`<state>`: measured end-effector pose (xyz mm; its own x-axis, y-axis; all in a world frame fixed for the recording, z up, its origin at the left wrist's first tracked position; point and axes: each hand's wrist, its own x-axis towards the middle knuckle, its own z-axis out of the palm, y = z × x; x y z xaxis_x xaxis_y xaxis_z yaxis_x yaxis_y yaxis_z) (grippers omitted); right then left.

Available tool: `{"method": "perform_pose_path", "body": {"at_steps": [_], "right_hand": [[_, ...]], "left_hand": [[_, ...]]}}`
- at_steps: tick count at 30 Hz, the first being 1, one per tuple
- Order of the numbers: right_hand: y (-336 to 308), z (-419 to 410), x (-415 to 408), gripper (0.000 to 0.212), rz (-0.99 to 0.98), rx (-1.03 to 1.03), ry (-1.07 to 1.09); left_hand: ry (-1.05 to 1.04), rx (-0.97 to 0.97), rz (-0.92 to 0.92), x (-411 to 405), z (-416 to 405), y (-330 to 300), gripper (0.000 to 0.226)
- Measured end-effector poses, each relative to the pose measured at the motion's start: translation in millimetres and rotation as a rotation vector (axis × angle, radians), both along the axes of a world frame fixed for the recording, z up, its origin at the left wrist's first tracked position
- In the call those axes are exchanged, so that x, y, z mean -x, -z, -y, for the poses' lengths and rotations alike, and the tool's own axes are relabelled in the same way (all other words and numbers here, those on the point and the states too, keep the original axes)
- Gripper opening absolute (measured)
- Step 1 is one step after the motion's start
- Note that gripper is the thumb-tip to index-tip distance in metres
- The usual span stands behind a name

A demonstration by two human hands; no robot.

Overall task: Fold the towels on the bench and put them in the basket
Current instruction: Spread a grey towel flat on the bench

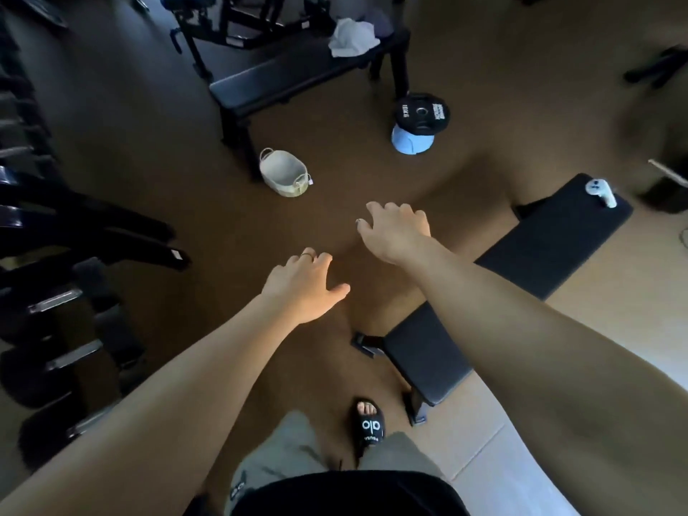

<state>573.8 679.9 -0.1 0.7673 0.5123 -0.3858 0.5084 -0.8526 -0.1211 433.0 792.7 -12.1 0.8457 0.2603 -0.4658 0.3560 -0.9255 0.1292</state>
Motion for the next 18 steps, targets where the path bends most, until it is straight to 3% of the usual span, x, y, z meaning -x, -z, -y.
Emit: {"method": "perform_pose_path", "body": {"at_steps": [9, 18], "right_hand": [[8.8, -168.6, -123.7, 0.055, 0.009, 0.033, -0.059], [12.8, -298.3, -249.7, 0.054, 0.014, 0.048, 0.153]], "left_hand": [[-0.03, 0.0, 0.011, -113.8, -161.7, 6.7, 0.07], [0.135, 0.018, -0.017, -264.8, -333.1, 14.8, 0.069]]}}
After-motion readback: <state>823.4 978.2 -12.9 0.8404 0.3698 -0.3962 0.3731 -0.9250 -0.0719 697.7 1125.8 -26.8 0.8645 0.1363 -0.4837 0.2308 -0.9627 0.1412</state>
